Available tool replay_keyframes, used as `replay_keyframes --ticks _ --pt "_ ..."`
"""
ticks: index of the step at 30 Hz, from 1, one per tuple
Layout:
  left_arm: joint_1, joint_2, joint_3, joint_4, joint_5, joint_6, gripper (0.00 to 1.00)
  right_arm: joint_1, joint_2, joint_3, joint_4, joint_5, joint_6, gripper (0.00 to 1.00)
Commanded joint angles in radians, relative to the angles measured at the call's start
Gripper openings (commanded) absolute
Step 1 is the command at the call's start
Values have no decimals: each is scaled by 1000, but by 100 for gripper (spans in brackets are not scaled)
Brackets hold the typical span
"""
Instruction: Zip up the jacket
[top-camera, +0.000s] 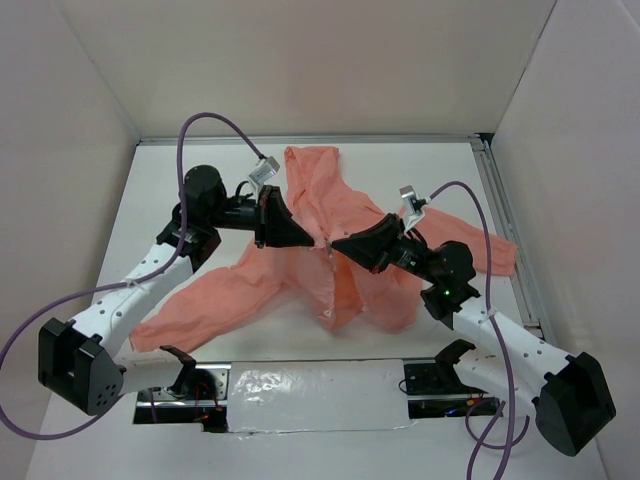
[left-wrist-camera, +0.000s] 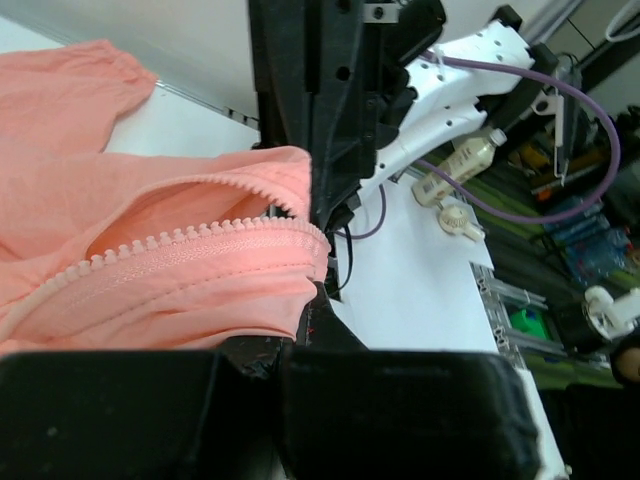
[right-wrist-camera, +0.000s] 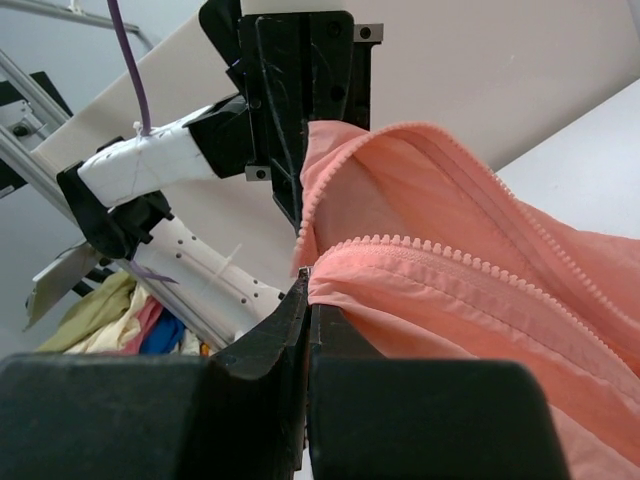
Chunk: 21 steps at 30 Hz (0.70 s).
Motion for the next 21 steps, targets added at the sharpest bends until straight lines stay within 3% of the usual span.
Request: replay_keyframes --ticks 1,12,21 --pt "-8 24 56 -9 96 66 0 -8 3 58 61 -26 -22 0" --pt "-6 -33 3 17 -43 11 0 -8 -37 28 32 -11 -22 0" --pt "-8 -51 -4 42 -57 -7 0 -11 -22 20 23 -14 -11 0"
